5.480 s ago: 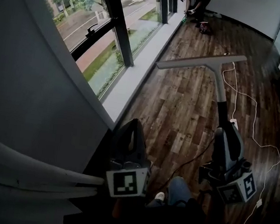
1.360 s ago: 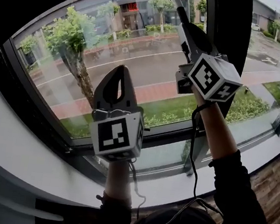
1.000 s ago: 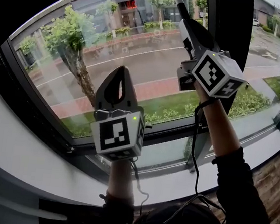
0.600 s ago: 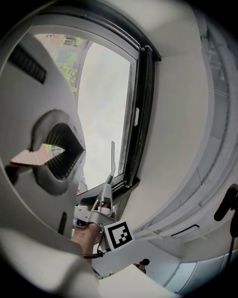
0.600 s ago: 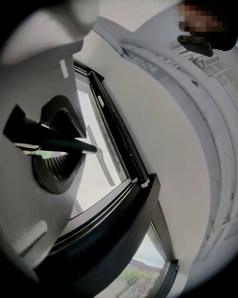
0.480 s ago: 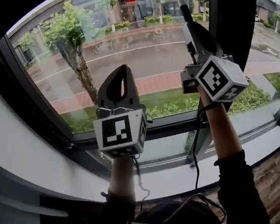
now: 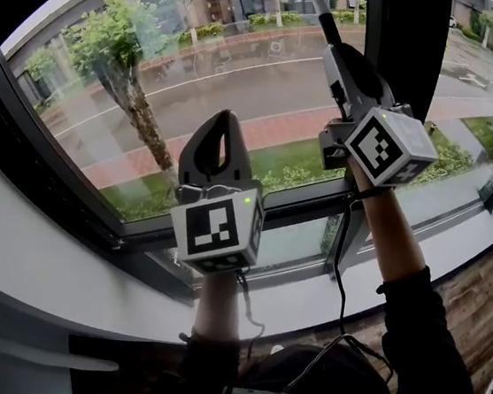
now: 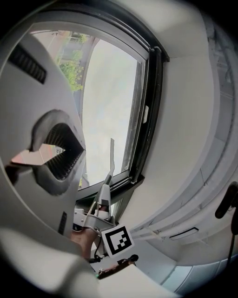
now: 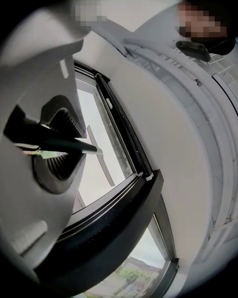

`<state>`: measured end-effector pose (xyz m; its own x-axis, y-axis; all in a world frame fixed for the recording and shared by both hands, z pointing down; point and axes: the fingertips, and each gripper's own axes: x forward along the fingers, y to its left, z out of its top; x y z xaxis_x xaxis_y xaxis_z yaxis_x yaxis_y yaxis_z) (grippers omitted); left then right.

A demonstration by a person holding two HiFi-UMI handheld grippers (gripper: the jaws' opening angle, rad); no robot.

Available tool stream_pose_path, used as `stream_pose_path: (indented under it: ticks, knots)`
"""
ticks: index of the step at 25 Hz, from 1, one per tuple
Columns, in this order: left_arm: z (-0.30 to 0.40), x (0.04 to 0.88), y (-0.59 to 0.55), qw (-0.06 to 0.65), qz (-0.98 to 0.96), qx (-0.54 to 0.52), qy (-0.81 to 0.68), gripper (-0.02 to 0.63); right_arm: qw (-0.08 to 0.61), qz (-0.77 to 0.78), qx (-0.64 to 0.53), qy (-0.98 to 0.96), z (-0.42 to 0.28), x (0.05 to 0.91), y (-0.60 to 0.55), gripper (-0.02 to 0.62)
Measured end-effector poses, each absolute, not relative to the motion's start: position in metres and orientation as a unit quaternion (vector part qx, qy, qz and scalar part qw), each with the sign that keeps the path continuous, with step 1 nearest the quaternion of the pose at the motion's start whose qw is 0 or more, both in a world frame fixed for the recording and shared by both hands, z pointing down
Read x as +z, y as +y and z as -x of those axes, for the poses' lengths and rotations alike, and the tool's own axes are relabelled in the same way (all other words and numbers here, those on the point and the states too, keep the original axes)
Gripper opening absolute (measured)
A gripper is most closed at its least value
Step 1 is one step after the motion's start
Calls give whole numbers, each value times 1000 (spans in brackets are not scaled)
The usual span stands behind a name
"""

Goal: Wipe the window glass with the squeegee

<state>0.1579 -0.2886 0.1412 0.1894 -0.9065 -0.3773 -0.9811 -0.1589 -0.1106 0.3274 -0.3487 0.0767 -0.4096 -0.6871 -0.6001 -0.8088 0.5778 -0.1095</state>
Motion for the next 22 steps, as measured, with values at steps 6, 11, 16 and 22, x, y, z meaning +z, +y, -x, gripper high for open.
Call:
stream_pose_path:
  ticks: [6, 11, 16, 22]
  knots:
    - [-164, 152, -285, 167, 755, 113, 624, 2, 298, 455, 88, 834, -336, 94, -345, 98]
    - [-161, 163, -286, 155, 753, 114, 629, 2, 290, 452, 86, 839, -332, 108, -341, 98]
    - [-169, 173, -286, 146, 761, 106, 622, 2, 278, 455, 77, 842, -336, 123, -340, 97]
    - [-170, 190, -284, 131, 766, 95, 622, 2, 272, 459, 64, 843, -339, 140, -336, 98]
